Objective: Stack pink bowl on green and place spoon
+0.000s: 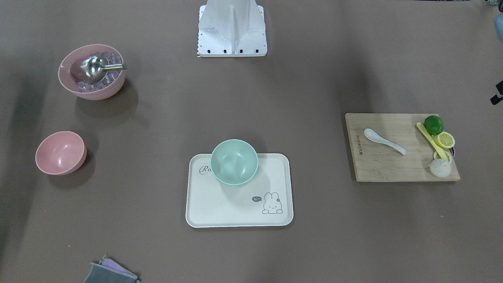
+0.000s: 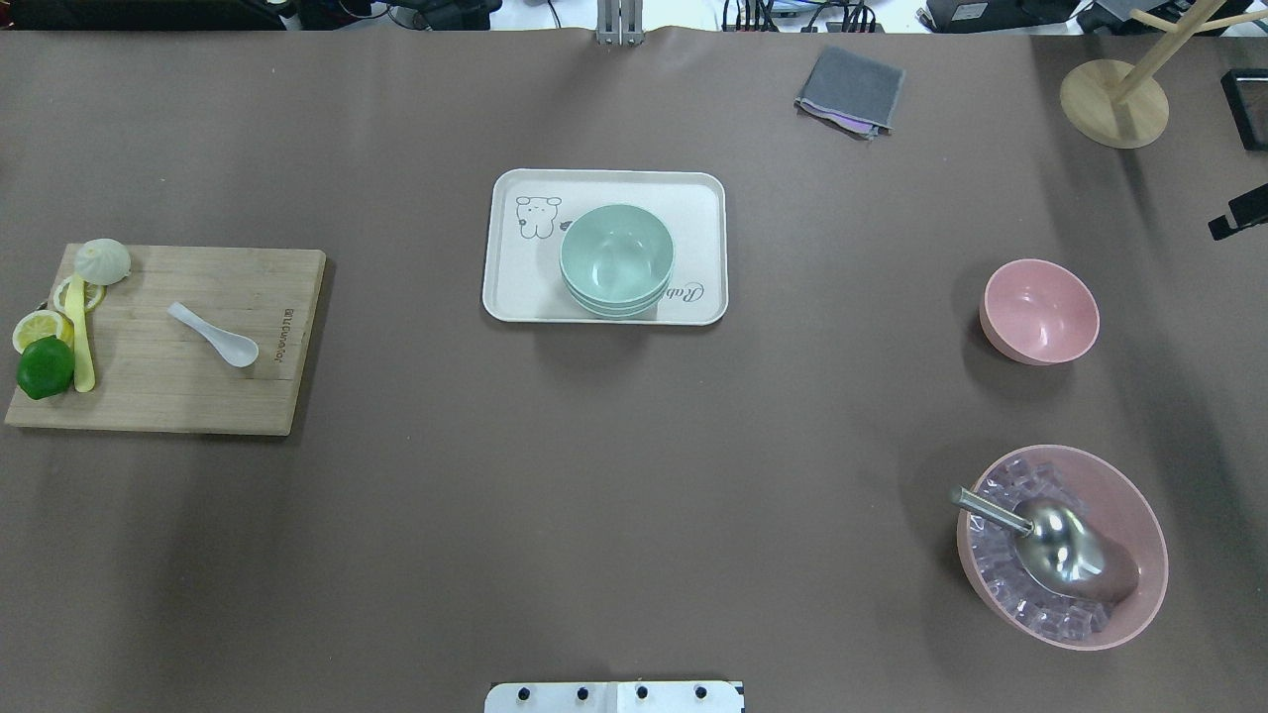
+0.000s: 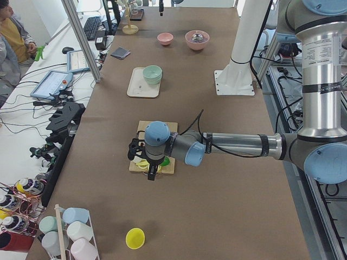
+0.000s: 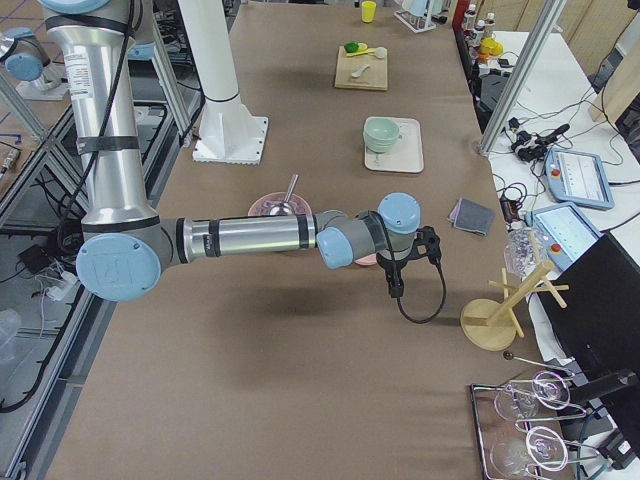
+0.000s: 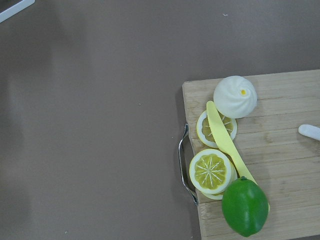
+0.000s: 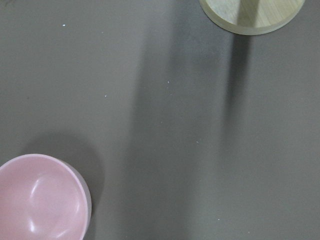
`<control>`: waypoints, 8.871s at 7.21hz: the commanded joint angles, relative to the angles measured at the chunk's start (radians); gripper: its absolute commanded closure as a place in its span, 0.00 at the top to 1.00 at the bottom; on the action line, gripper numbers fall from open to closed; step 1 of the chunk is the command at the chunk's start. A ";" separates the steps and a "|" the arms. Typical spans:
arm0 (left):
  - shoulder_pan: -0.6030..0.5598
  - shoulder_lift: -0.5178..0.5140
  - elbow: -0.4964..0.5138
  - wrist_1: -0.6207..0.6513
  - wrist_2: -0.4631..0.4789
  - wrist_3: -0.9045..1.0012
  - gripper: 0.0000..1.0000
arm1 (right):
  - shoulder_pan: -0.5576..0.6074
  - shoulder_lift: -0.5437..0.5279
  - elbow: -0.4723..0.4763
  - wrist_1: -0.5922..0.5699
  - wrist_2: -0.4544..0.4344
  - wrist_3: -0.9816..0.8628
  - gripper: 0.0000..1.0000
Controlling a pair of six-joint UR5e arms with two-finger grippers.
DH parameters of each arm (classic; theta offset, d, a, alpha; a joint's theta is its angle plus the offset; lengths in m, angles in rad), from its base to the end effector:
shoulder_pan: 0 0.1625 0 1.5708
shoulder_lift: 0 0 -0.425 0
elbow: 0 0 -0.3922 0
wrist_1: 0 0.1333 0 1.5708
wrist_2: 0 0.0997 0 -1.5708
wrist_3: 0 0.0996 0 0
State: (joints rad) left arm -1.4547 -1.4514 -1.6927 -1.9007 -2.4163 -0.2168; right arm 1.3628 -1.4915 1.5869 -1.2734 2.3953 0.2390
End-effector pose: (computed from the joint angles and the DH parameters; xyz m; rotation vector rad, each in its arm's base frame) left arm -0.0054 -0.4611 0.6134 0.1691 0.8770 0.0466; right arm -0.0531 -0.5428 0.5731 0.1806 -0.8751 -0.1330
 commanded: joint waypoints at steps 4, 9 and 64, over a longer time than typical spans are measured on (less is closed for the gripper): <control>0.244 -0.188 0.005 -0.004 0.047 -0.708 0.98 | -0.063 -0.050 0.091 0.002 0.002 0.054 1.00; 0.405 -0.280 0.022 -0.008 0.176 -0.945 0.97 | -0.215 -0.049 0.145 -0.003 -0.050 0.209 1.00; 0.556 -0.469 -0.293 0.376 0.370 -0.841 0.99 | -0.190 0.087 0.122 -0.007 -0.053 0.378 1.00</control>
State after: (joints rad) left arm -0.8449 -2.0594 -1.8935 -1.5822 -2.0458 -1.3168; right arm 1.1103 -1.3456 1.7204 -1.2730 2.3417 0.7915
